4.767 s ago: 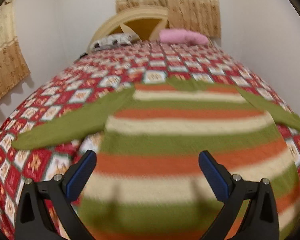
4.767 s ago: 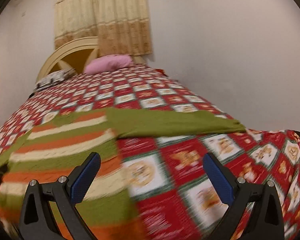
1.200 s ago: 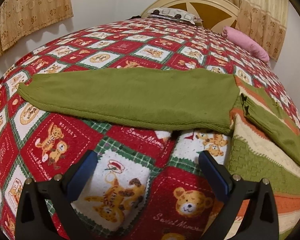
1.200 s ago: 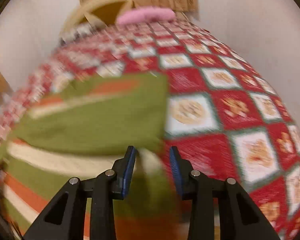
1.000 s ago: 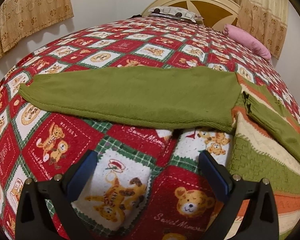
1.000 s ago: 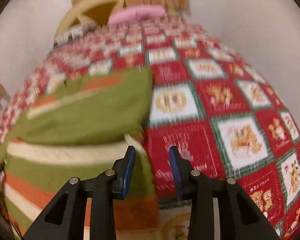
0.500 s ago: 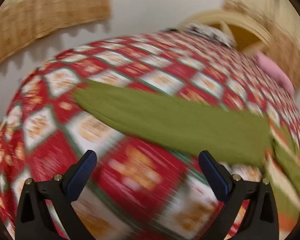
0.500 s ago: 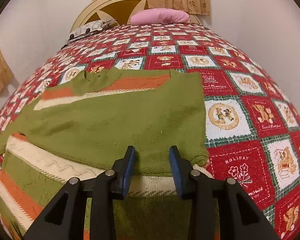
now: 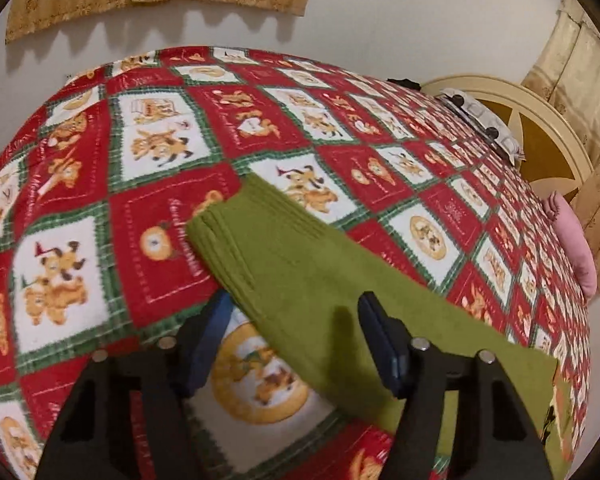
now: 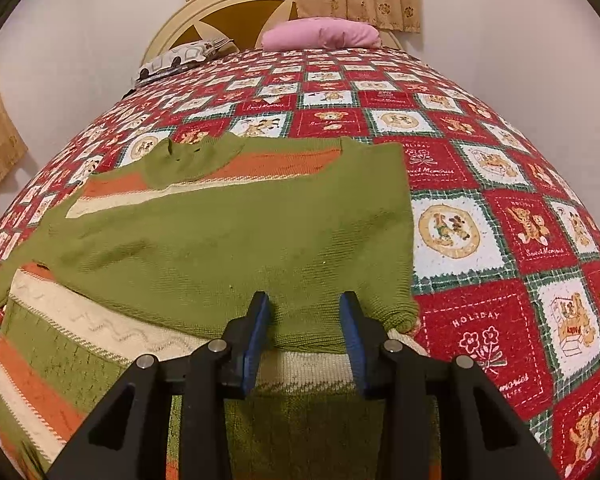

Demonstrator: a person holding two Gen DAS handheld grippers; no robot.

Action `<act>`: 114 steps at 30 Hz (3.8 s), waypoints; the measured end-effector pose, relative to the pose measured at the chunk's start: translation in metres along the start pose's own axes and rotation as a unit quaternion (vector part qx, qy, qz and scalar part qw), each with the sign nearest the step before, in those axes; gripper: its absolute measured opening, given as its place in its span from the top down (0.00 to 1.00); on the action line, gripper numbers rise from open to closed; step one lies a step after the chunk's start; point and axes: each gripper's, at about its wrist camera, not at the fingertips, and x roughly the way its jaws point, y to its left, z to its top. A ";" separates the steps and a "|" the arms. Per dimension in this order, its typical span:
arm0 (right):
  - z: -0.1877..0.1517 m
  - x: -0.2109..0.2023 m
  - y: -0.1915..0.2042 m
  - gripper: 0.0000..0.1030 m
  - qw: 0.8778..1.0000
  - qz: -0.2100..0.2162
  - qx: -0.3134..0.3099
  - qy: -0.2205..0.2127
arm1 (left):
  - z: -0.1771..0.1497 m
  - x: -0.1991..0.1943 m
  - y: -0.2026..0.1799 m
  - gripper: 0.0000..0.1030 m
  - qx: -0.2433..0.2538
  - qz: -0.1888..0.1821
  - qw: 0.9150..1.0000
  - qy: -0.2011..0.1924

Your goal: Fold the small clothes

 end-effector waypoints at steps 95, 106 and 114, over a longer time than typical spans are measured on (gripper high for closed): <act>0.040 0.046 0.157 0.47 0.990 0.131 -0.026 0.051 | -0.176 -0.053 -0.195 0.02 0.245 -0.105 0.961 0.073; 0.051 0.054 0.118 0.38 0.966 0.210 0.123 0.091 | -0.172 -0.052 -0.186 0.02 0.216 -0.117 0.966 0.080; 0.056 0.064 0.135 0.54 0.976 0.179 0.084 0.086 | -0.170 -0.054 -0.183 0.02 0.206 -0.123 0.968 0.074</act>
